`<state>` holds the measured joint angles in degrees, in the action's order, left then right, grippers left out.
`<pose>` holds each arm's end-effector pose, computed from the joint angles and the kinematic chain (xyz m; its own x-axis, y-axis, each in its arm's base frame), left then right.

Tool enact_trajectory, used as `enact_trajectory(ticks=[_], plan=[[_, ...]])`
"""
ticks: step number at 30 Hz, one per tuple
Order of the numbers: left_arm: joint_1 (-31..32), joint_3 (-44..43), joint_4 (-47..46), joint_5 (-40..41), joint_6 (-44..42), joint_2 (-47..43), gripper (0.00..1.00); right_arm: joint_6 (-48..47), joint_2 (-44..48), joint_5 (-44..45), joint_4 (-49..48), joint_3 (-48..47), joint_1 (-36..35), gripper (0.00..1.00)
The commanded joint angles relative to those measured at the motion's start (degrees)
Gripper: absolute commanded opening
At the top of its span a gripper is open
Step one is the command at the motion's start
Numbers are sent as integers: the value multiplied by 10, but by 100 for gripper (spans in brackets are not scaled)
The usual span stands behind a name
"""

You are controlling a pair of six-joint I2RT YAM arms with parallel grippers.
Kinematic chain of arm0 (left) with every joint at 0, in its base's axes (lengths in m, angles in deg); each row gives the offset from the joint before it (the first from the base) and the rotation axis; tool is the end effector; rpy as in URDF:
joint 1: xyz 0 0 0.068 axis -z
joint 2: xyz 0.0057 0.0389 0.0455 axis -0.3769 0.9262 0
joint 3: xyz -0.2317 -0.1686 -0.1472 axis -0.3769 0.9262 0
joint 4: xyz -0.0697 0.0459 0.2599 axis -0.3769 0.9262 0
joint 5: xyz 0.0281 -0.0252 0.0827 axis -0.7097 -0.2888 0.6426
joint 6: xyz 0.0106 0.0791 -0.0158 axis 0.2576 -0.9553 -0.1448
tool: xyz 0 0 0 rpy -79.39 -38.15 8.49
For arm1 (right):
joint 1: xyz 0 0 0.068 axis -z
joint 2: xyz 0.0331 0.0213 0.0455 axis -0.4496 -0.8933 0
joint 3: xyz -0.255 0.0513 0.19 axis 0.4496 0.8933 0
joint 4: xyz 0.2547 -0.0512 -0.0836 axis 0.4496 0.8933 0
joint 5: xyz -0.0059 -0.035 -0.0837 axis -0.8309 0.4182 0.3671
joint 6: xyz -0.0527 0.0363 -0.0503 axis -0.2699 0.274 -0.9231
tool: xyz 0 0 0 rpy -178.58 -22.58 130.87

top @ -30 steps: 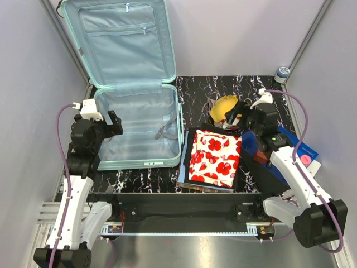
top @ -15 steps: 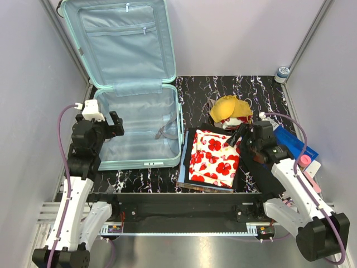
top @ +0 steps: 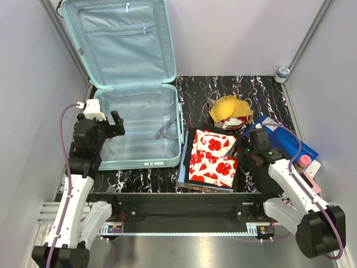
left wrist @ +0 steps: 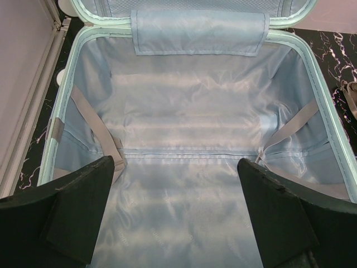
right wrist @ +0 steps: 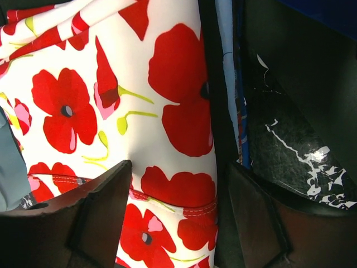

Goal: Pack the luggage
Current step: Pick up the clothes at the center of the board.

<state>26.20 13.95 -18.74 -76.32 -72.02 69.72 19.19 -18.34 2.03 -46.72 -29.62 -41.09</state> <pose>0.1779 -0.0093 0.3618 -0.2577 -0.1057 -0.9604 -0.0081 0.9942 -0.1072 0.1820 0.0530 0.2237 -0.7885 0.4585 -0.4099 0.2720 0.8578 0.4362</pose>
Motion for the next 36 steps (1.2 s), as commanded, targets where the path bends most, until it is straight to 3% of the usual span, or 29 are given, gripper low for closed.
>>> enact_trajectory(ticks=[1, 11, 36], plan=[[3, 1, -28, -6, -10, -2, 99, 6, 3, -22, 0, 2, -4, 74], [3, 1, -27, 1, -12, -4, 99, 9, 6, -49, 1, -10, -4, 60], [4, 1, -28, -6, -18, -3, 99, -50, -12, -11, 75, -77, -26, 52]])
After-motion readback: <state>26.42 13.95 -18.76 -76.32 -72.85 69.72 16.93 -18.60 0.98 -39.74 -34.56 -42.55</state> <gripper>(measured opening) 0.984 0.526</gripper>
